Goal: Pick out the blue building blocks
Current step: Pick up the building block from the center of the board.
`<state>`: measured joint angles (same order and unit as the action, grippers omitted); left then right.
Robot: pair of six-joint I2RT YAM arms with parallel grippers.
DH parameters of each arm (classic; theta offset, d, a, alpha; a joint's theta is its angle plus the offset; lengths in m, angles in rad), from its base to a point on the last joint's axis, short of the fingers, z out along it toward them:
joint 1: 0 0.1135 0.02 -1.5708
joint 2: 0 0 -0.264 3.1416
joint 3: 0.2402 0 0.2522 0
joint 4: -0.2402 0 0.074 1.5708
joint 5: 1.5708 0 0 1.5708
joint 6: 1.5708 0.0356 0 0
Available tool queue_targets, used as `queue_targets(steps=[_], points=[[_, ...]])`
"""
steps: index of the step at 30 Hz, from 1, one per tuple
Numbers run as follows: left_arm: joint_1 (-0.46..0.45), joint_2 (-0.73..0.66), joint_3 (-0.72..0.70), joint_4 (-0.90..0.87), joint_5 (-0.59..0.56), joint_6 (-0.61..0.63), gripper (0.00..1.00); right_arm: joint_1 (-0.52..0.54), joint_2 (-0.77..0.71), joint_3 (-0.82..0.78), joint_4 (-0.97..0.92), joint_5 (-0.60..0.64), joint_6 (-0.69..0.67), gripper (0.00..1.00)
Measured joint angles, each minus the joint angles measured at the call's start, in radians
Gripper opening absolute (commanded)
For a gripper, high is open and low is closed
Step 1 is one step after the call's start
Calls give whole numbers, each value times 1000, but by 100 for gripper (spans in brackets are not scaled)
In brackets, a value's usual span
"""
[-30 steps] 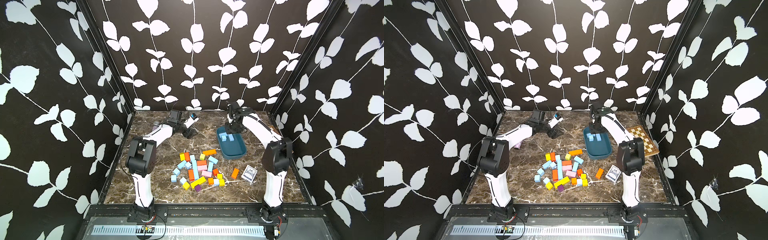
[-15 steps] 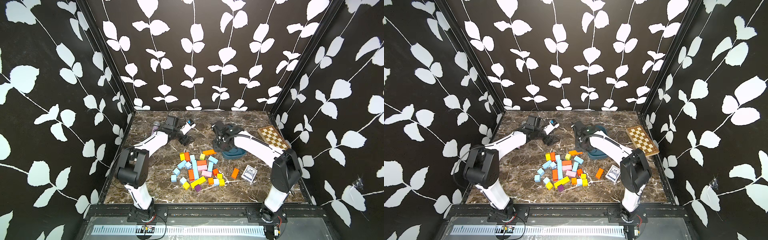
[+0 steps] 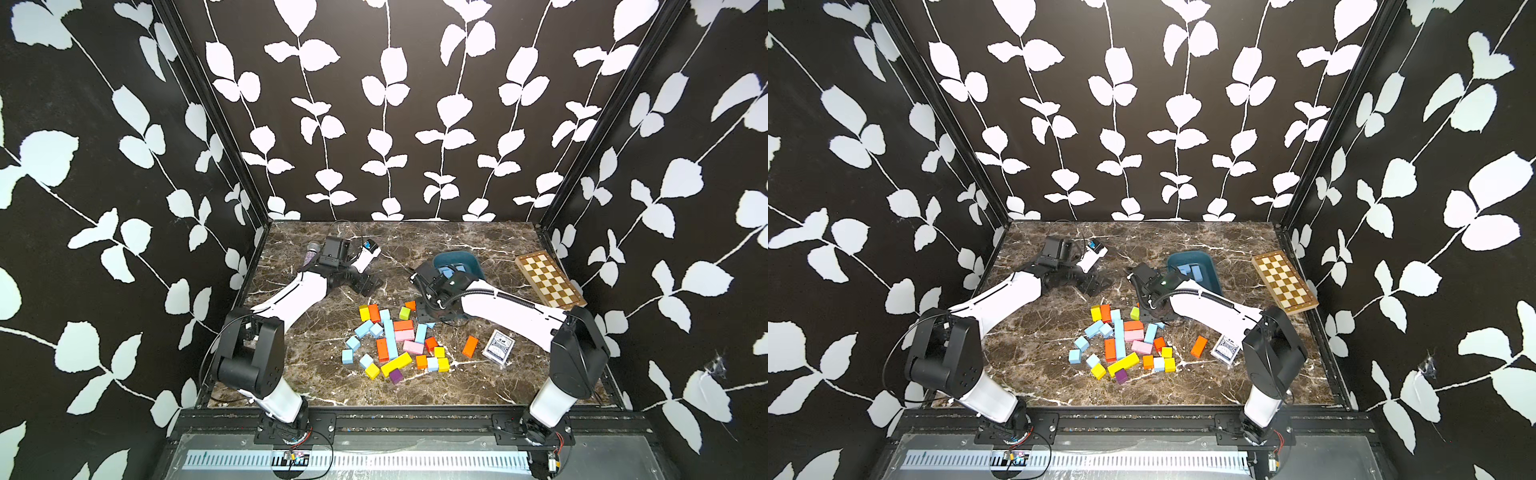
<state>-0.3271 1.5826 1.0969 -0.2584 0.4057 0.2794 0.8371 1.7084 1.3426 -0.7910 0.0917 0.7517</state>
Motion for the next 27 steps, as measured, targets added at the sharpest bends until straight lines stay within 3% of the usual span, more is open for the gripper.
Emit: queue_targets(steps=[12, 17, 27], points=[[102, -137, -106, 3, -24, -44, 86, -6, 173, 94, -43, -32, -5, 55], [127, -149, -119, -5, -34, -48, 86, -27, 226, 125, -105, -32, 114, 64], [127, -157, -141, 10, -46, -52, 87, -63, 238, 115, -68, -62, 346, 67]])
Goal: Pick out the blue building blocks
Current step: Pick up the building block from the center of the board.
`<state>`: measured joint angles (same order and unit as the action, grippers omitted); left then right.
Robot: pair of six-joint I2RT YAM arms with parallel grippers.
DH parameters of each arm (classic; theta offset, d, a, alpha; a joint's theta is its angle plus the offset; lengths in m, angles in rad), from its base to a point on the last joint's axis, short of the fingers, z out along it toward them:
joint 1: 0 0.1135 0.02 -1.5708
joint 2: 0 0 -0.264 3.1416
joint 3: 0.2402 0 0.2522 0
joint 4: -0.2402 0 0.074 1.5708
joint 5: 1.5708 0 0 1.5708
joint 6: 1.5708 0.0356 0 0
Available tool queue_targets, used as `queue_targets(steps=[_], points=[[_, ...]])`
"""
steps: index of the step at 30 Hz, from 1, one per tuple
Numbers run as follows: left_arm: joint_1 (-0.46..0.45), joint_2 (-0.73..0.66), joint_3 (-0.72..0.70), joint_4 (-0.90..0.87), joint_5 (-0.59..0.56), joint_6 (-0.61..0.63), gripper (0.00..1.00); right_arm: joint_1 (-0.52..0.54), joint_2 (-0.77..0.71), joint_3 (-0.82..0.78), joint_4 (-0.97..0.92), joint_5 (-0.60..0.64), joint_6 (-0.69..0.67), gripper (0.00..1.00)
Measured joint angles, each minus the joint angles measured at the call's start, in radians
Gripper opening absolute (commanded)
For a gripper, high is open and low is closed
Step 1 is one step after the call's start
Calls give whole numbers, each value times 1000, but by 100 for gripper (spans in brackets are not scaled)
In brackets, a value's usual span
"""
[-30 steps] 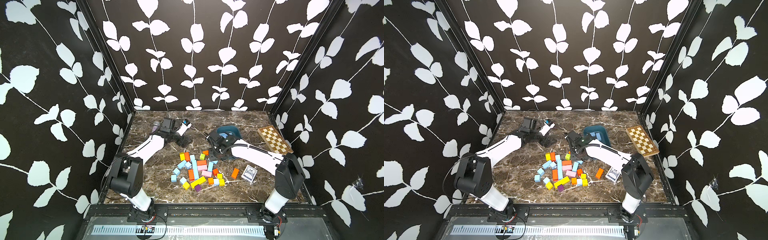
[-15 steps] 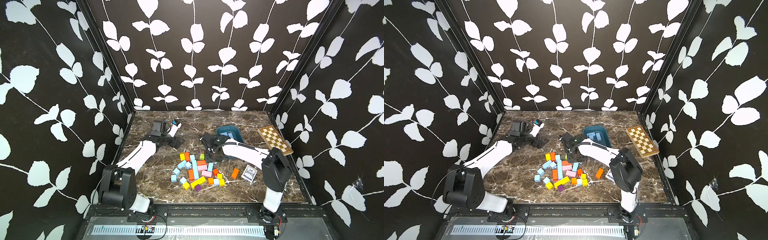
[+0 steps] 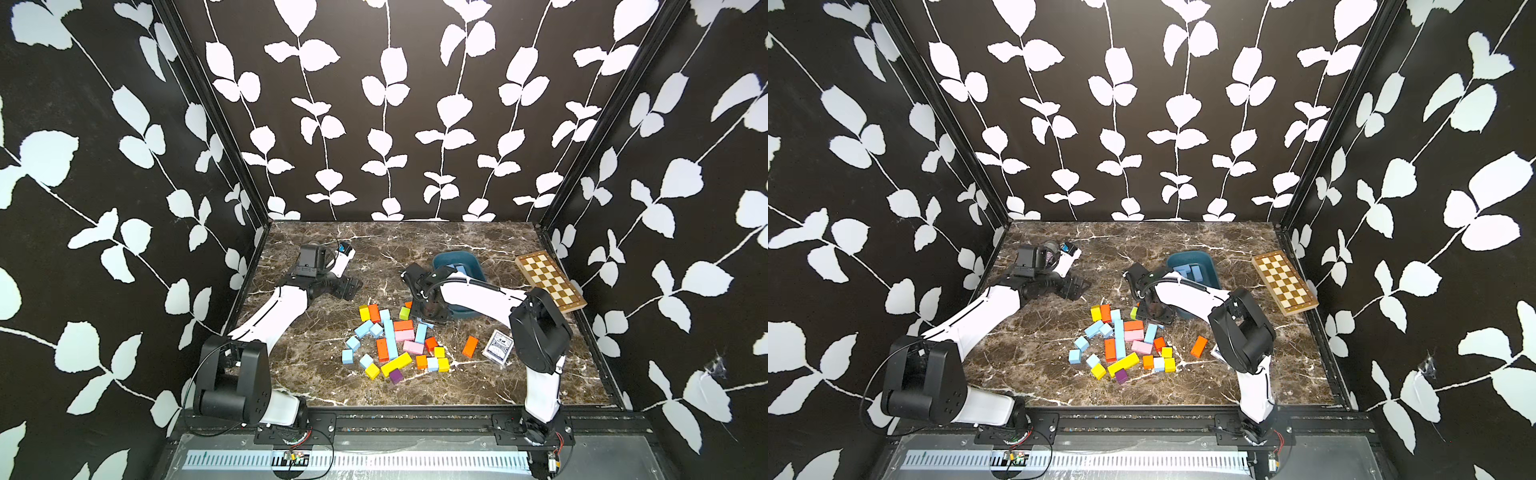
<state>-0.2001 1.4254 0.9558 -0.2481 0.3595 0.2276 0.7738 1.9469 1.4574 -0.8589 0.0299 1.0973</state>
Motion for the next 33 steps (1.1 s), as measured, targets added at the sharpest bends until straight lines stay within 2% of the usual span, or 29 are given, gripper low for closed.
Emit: queue_targets(steps=[7, 17, 24, 33], points=[[1, 0, -3, 14, -6, 0, 87, -36, 35, -15, 42, -16, 79, 69], [14, 0, -3, 15, -21, 1, 87, -57, 98, 14, 74, -35, 105, 69], [18, 1, -3, 15, -25, 1, 87, -62, 103, 24, 72, -46, 107, 51], [18, 32, 8, 15, -19, 5, 87, -60, 105, 51, 40, -40, 84, 49]])
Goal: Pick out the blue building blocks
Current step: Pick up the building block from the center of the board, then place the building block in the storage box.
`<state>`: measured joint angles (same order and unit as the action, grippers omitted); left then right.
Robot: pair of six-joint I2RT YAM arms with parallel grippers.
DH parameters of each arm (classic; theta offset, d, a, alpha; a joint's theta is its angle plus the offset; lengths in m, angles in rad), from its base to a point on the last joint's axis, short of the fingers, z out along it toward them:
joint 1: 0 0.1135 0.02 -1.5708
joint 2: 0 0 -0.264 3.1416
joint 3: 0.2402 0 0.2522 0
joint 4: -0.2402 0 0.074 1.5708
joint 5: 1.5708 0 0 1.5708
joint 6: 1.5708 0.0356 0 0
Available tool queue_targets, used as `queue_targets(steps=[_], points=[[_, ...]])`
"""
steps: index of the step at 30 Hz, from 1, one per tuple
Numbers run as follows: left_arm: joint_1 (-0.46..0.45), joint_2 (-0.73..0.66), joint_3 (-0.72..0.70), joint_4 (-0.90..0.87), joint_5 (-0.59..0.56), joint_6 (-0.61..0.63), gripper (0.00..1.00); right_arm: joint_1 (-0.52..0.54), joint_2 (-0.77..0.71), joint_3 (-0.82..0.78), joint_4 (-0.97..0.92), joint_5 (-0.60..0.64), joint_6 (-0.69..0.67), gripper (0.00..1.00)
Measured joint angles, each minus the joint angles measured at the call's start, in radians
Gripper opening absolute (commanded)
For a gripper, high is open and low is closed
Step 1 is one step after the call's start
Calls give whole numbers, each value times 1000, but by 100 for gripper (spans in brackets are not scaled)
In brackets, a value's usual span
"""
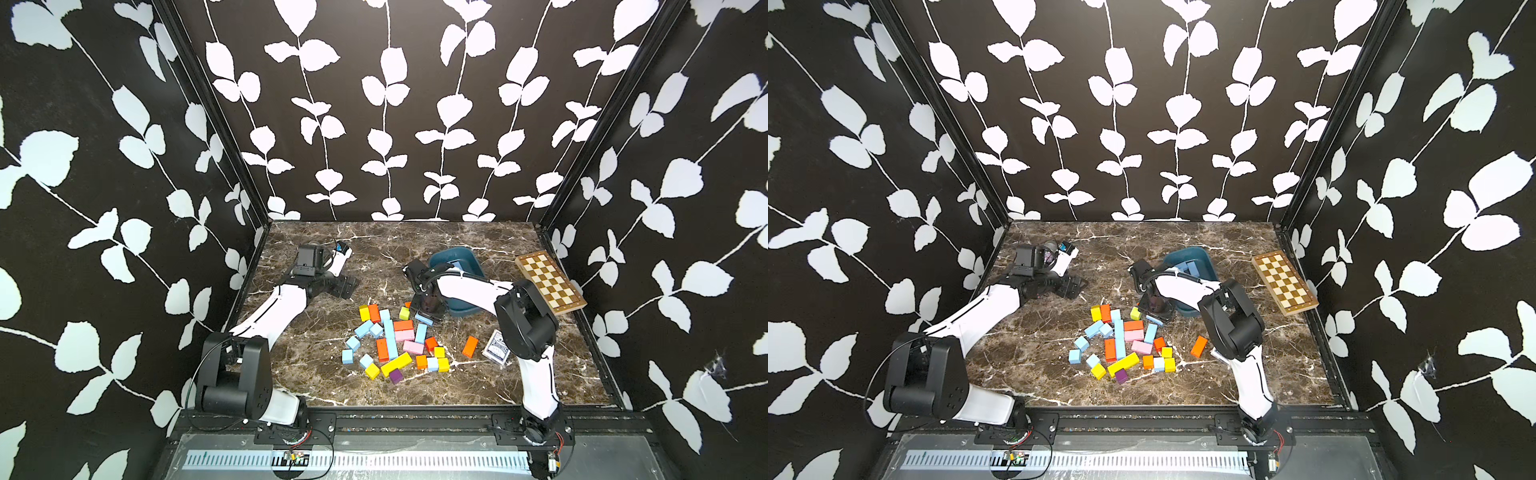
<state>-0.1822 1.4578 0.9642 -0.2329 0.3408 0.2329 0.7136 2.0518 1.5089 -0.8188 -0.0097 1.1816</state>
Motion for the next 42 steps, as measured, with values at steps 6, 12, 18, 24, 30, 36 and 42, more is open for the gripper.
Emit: queue_targets(steps=[6, 12, 18, 24, 30, 36, 42], points=[[0, 44, 40, 0, 23, 3, 86, 24, -85, 0, -69, 2, -23, 48], [0, 55, 61, -1, 50, 18, 86, 35, -198, 21, -142, 8, -106, 46], [0, 94, 109, -4, 90, 65, 85, -93, -217, 116, -222, 18, -372, 45], [0, 132, 151, -9, 124, 125, 85, -273, -154, 271, -279, 35, -748, 45], [0, 178, 185, -16, 161, 167, 85, -345, 37, 412, -301, 19, -991, 46], [0, 234, 222, -30, 164, 185, 85, -356, 173, 458, -308, -24, -1101, 47], [0, 286, 278, -47, 164, 207, 85, -356, 211, 478, -301, -59, -1141, 48]])
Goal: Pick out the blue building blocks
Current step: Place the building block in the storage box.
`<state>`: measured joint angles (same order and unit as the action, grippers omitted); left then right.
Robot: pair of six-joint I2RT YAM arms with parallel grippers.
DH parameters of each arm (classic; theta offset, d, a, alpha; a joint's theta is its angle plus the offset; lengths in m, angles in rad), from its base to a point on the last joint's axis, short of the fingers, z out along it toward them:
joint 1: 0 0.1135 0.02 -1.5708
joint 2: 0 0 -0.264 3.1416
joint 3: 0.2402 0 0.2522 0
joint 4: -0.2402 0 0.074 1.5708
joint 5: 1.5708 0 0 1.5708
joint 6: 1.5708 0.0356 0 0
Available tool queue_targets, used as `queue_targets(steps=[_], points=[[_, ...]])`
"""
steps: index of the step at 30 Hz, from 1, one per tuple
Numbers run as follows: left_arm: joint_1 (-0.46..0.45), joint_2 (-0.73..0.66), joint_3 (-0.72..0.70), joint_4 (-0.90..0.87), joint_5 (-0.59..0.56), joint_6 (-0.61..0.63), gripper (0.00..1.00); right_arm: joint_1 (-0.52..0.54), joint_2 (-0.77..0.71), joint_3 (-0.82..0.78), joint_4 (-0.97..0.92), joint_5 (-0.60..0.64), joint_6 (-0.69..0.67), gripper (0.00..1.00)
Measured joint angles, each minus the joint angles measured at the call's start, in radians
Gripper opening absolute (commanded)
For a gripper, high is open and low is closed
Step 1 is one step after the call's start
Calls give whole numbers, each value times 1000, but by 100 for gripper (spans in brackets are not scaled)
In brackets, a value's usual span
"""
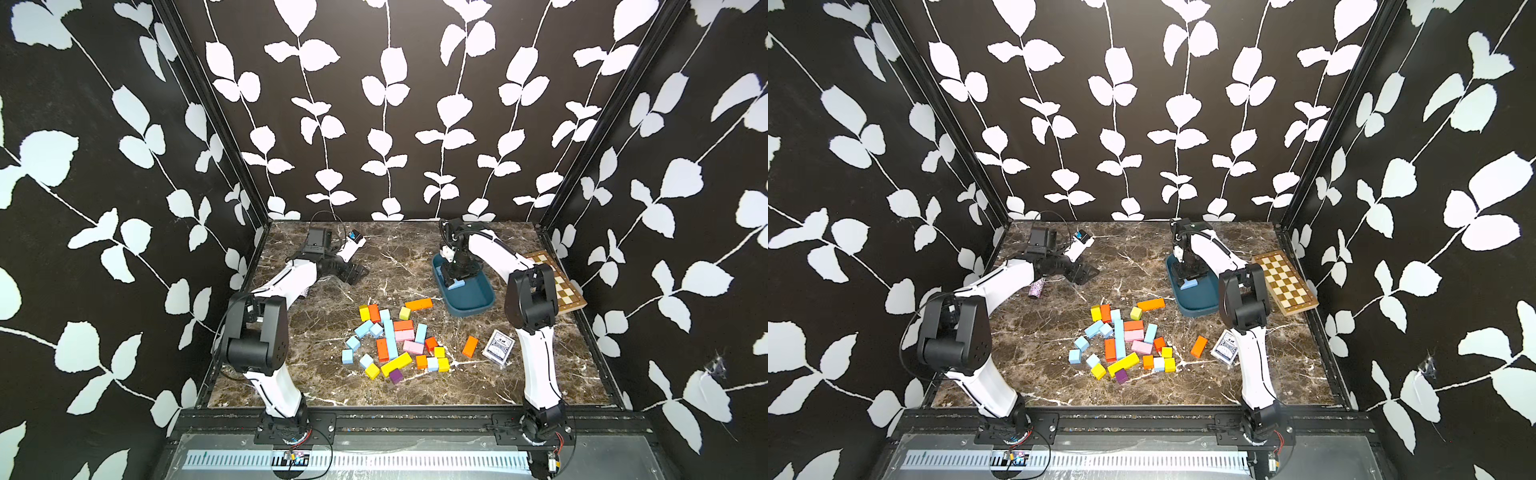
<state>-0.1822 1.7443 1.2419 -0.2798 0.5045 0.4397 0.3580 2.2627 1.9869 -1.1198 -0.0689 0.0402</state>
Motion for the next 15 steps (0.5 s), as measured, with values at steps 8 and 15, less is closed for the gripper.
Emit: queue_targets(steps=[8, 15], points=[[0, 47, 64, -21, -1, 29, 84, -6, 55, 57, 15, -26, -9, 51], [0, 59, 68, -30, -4, 31, 84, -14, 85, 87, 17, -47, -11, 63]])
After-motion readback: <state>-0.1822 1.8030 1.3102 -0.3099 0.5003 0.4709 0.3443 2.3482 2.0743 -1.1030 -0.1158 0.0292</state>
